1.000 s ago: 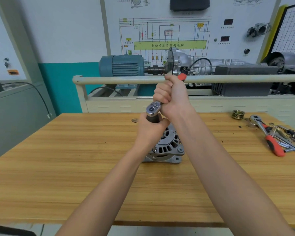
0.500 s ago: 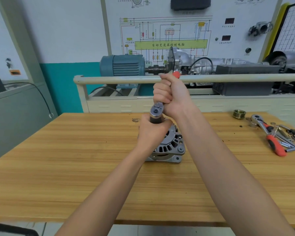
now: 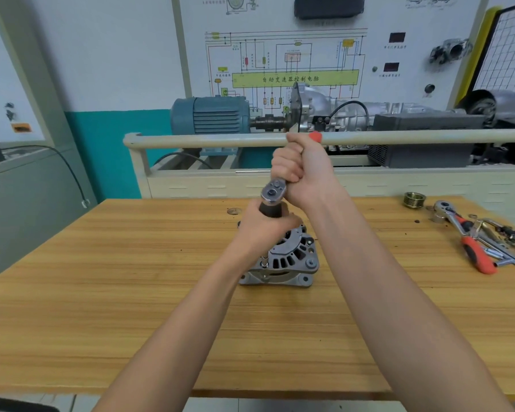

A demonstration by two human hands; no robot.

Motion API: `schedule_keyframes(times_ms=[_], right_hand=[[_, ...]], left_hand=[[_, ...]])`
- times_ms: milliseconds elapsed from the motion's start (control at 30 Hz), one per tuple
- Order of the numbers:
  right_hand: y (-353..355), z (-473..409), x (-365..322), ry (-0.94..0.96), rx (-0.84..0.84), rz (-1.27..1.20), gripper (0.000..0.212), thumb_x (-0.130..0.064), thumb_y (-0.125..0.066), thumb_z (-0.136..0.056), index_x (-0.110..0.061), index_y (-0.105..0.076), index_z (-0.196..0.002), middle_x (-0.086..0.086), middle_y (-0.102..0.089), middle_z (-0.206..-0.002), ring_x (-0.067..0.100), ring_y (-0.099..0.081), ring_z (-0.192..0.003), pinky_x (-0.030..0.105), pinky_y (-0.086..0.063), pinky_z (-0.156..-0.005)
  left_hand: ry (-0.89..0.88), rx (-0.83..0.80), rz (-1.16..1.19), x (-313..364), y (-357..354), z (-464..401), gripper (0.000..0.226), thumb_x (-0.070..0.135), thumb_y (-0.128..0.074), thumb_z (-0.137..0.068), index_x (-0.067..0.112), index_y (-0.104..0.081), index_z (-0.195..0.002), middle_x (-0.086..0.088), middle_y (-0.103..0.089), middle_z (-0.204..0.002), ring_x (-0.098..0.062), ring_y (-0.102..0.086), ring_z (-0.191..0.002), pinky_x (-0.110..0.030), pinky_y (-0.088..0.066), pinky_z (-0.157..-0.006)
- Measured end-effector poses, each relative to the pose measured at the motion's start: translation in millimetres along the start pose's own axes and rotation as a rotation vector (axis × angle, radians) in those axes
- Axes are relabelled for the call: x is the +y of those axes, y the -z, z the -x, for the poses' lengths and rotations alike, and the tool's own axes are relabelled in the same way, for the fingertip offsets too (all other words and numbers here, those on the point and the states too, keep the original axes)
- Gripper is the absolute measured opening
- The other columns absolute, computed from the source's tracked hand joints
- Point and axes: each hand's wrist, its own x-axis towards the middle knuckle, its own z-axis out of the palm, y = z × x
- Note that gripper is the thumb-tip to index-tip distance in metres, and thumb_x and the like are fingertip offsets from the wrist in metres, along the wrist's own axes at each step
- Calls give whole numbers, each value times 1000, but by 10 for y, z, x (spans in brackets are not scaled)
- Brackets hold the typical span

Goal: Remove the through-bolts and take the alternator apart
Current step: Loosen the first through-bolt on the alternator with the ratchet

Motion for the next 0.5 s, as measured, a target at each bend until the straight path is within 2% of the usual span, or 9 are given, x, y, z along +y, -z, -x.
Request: schedule_keyframes(times_ms=[67,133,200,300,333,367,400,500], right_hand=[[-3,0,-6,-206,-130,104,54,-21,-42,-99,-17,-32,-46,-9,-17,-39,5,-13,-26,14,-12,-24],[-10,-3,21,-302,-186,161,55,-23,-42,-98,-17,-32,-44,-9,-17,-39,3,-9,-30,14,-12,-24],[-44,-5,59,-251,-137,129,55,-22,-44,-98,-17,-33,-44,-8,-22,-35,3,-14,-25,13,-12,-24],[-61,-28,87,47,52,-14,50,-18,-46,-97,-18,-34,-49,-8,-22,-35,5,-17,-24,16,-14,-24],[-57,-31,92,119,85,-40,47,-18,-46,-97,-19,-32,-52,-8,-21,-35,6,-16,-25,16,-14,-25],[-51,-24,91,147,94,-52,46,-18,-46,-97,-19,-31,-54,-8,-20,-36,6,-15,-25,17,-14,-25],[-43,-14,81,129,80,-48,46,-18,-46,-97,-20,-30,-54,-8,-20,-36,6,-15,-25,17,-14,-25],[-25,10,37,-98,-48,46,52,-19,-44,-97,-18,-31,-47,-7,-21,-36,6,-18,-24,16,-12,-25]], left_hand=[[-47,-276,-114,41,96,56,32,10,-69,-72,11,-44,-51,-2,-42,-48,-12,-37,-43,-21,-33,-47],[-70,-375,-150,54,136,87,34,13,-67,-74,12,-44,-50,2,-42,-45,-11,-36,-42,-19,-33,-46],[-65,-244,-51,25,97,79,41,3,-65,-78,17,-41,-49,7,-39,-43,-8,-33,-40,-18,-30,-44],[-8,136,140,13,-42,44,43,-8,-58,-81,15,-37,-50,7,-35,-40,-7,-29,-37,-20,-26,-42],[8,201,163,22,-63,32,42,-8,-58,-80,14,-37,-51,7,-35,-41,-7,-29,-37,-19,-26,-41],[6,200,148,15,-52,21,41,-8,-58,-80,14,-38,-51,5,-35,-42,-8,-29,-37,-19,-27,-42],[-10,137,100,6,-15,15,40,-7,-60,-79,14,-39,-51,3,-37,-44,-9,-31,-39,-20,-28,-43],[-86,-262,-49,35,157,36,34,4,-67,-75,13,-45,-50,-2,-42,-46,-13,-37,-42,-24,-32,-48]])
